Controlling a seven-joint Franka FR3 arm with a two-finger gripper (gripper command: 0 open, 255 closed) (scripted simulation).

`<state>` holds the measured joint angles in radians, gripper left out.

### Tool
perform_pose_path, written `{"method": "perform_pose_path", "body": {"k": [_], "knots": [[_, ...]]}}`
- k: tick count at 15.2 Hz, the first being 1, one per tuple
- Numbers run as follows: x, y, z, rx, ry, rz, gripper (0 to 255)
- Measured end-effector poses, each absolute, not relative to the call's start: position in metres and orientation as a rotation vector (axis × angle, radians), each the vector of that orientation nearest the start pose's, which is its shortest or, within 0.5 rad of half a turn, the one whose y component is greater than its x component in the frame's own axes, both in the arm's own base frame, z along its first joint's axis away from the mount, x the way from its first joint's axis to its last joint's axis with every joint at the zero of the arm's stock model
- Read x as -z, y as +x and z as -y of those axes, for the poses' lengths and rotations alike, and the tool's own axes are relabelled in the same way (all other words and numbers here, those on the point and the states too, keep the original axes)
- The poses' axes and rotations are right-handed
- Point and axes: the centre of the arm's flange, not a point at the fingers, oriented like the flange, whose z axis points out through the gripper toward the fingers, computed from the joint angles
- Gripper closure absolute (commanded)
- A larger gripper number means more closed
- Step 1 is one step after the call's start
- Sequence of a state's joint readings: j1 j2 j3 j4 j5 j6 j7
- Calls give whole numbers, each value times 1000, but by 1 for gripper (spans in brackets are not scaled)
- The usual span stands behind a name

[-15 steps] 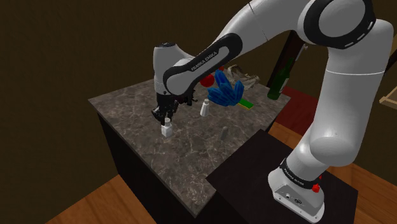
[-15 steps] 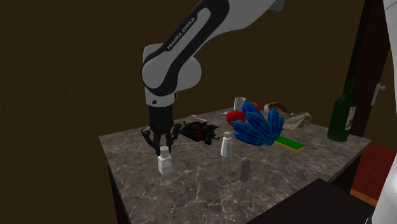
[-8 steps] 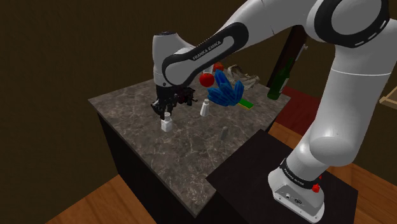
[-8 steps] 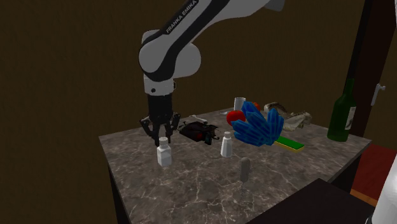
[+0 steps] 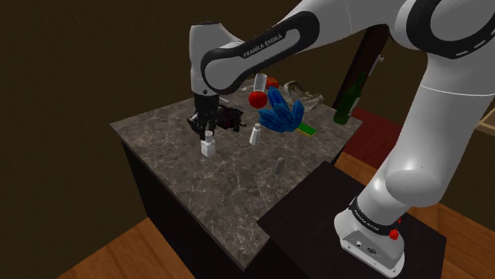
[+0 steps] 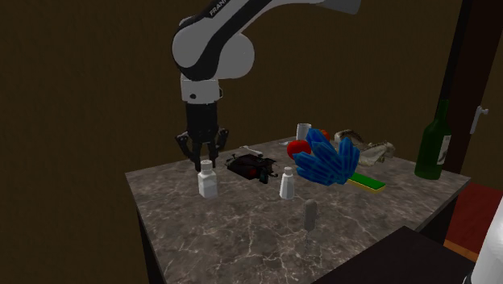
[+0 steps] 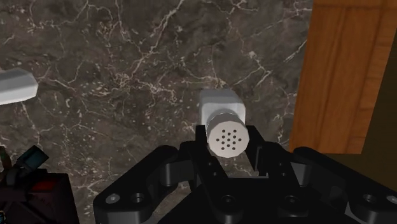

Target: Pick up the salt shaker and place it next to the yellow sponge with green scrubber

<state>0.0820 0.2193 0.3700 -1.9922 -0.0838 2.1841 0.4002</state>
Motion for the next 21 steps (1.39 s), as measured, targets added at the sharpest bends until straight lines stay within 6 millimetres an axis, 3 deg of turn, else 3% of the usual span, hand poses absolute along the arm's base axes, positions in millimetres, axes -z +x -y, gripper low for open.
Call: {"method": "perform_pose_path", "body": {"k": [11,14,21], "knots": [[-413,537,-243,-22,-3133,146,255],[-415,538,-212,-23,-3133,144,255],[-416,545,-118,-23,-3134,143,255]]}}
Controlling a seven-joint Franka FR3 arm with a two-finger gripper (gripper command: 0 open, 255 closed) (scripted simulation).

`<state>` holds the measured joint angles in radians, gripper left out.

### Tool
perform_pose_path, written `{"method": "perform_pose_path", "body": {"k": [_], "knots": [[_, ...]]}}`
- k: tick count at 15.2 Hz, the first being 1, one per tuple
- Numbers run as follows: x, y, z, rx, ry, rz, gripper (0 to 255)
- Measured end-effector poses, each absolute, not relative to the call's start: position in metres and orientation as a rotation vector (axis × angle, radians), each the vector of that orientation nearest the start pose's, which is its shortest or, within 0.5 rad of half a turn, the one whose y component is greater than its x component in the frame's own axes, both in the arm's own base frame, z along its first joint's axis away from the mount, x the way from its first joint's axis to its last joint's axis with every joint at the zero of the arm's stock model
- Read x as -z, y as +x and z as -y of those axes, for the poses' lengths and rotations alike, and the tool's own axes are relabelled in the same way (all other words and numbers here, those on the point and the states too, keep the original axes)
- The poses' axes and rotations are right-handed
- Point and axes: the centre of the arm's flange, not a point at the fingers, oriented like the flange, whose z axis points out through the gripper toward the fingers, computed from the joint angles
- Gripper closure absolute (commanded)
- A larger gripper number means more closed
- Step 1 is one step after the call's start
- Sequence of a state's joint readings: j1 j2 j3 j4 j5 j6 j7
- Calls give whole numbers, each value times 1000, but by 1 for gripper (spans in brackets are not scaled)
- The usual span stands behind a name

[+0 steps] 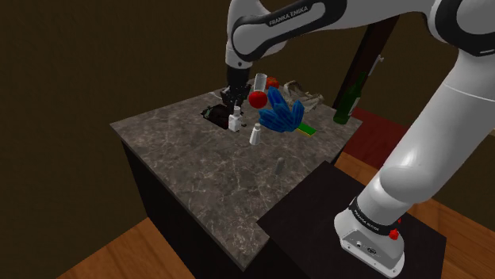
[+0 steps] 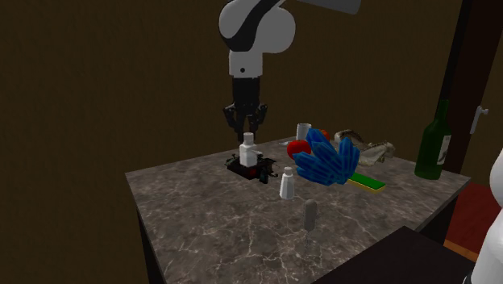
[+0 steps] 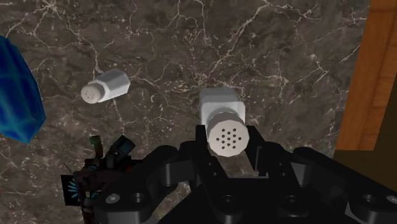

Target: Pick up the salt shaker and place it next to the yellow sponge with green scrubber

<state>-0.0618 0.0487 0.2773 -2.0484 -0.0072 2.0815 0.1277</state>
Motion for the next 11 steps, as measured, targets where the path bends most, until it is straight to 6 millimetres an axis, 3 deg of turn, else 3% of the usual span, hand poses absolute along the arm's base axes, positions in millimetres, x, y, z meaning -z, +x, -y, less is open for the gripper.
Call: {"method": "perform_pose_path", "body": {"k": [11], "knots": [[-415,557,25,-22,-3133,145,255]]}}
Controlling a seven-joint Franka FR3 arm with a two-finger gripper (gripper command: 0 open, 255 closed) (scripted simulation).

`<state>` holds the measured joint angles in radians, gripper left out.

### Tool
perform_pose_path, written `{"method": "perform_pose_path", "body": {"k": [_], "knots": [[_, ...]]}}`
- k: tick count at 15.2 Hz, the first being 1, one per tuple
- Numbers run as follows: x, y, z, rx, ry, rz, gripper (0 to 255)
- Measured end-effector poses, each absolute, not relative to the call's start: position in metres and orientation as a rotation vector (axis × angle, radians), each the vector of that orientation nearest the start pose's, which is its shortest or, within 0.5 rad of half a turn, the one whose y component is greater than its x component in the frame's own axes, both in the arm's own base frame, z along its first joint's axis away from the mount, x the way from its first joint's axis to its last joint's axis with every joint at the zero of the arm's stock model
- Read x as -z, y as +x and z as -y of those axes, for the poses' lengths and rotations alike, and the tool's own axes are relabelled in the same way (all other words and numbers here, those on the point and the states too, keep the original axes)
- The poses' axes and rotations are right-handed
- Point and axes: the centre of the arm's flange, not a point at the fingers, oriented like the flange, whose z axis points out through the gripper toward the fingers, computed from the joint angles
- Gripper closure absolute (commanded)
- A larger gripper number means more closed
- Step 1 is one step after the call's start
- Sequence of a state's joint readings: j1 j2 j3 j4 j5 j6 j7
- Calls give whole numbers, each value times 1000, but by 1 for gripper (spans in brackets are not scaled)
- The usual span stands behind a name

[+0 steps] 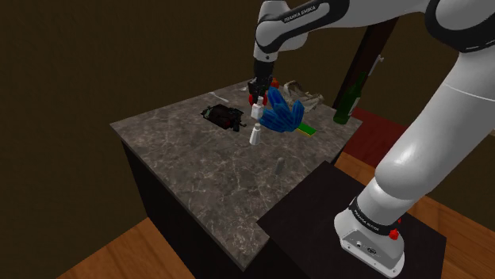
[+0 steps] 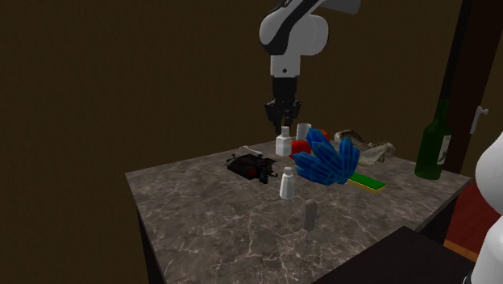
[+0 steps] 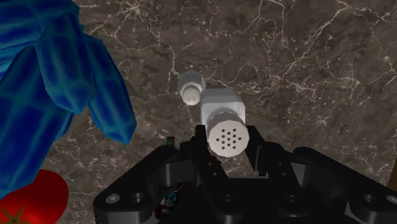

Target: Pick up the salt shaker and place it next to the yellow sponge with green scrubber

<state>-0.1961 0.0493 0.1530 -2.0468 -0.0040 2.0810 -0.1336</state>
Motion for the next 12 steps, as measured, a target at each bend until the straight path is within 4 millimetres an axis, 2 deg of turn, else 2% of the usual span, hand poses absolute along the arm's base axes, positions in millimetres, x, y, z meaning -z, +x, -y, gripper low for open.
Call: {"method": "perform_pose_path", "body": {"k": [12], "knots": [[-418,568,183,-12,-3133,150,255]]}}
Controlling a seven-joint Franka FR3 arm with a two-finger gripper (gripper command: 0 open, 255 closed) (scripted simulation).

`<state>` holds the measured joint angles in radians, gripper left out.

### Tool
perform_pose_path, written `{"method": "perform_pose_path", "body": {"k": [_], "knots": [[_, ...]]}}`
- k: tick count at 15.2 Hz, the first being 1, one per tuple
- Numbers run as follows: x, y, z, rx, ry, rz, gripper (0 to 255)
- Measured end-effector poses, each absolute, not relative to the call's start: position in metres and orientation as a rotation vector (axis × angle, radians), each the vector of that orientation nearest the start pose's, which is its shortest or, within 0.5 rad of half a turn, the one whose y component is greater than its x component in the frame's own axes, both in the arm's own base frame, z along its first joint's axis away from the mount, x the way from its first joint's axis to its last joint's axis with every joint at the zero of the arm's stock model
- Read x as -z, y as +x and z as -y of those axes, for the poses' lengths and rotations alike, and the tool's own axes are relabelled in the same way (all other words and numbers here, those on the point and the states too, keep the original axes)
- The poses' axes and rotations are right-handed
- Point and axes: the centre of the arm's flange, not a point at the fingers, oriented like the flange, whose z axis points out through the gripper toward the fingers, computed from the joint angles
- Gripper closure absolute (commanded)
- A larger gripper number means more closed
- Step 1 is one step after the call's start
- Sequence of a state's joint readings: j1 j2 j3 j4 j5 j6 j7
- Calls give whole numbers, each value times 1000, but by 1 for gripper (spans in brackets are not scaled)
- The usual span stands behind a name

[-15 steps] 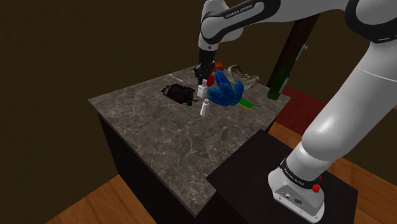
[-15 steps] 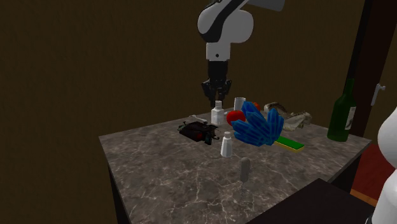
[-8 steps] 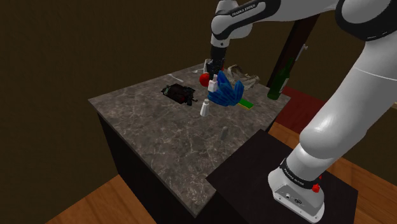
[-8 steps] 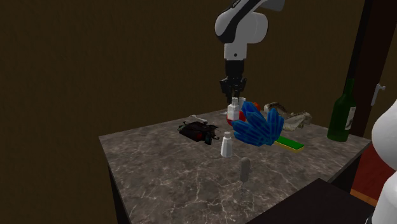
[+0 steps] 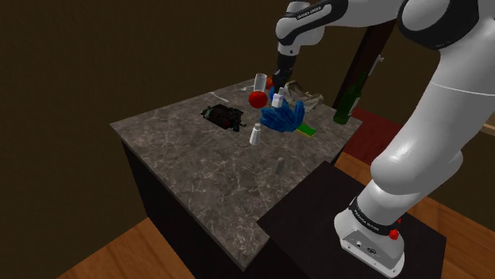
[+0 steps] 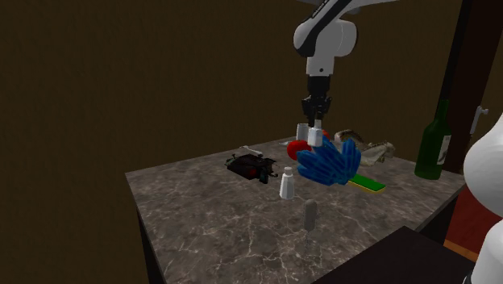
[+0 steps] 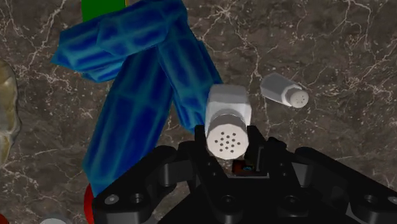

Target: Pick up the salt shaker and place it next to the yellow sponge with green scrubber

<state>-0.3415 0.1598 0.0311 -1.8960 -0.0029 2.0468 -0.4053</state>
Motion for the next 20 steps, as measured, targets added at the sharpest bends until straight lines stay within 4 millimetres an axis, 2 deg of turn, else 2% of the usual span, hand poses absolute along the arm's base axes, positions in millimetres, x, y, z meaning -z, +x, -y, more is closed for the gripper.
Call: {"method": "perform_pose_path", "body": {"k": [7,11,14,20], "knots": [[-418,570,277,-23,-3133,144,255],[-420,578,328,-23,-3133,145,255],[-414,580,371,-23,-3133,144,255],[-420,587,448,-23,-3133,144,255]]}}
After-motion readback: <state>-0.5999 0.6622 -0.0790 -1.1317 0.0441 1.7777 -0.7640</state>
